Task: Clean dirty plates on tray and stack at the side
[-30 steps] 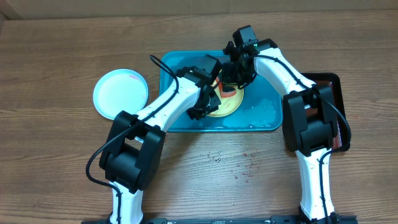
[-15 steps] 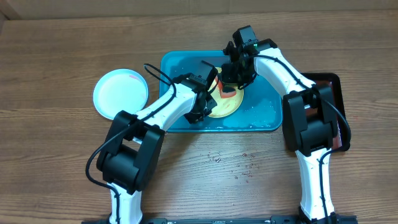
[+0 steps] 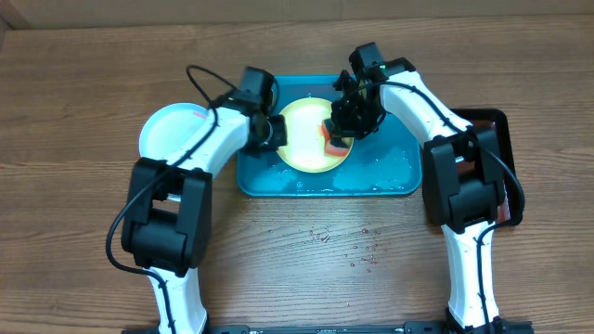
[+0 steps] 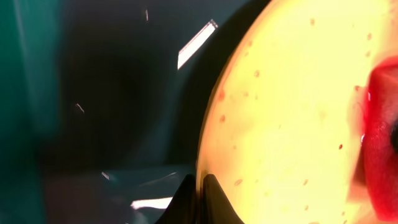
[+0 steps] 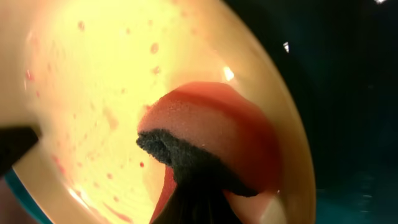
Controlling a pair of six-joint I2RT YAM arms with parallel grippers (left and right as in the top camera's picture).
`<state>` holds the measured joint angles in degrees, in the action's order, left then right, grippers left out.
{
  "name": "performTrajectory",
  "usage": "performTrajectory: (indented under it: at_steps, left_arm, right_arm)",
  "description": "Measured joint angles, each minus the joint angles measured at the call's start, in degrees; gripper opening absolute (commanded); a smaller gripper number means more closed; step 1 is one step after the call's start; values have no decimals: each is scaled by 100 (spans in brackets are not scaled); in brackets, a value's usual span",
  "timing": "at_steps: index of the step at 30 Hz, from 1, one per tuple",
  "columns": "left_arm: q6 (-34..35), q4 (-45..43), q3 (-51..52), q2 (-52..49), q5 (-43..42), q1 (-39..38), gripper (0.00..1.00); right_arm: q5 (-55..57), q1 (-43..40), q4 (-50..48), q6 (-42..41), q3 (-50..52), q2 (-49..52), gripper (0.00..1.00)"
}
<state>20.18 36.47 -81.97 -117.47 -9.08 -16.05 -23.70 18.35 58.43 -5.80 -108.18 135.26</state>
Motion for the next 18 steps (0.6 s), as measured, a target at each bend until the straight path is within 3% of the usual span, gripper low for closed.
performTrajectory:
  at_steps: [4,8,14,18]
  left_arm:
    - [-1078,4,-15,0,-216,201,4]
    - [-1650,28,-15,0,-319,293,4]
    - [-1840,162,-17,0,-525,374,4]
    - [-1567,205,-17,0,-643,411,4]
  right_arm:
    - [-28,118,-61,72,22,0,4]
    - [212,245,-269,146,35,0,4]
    - [870,511,-466,511,35,-52,4]
    - [1078,684,-608,619,35,-74,4]
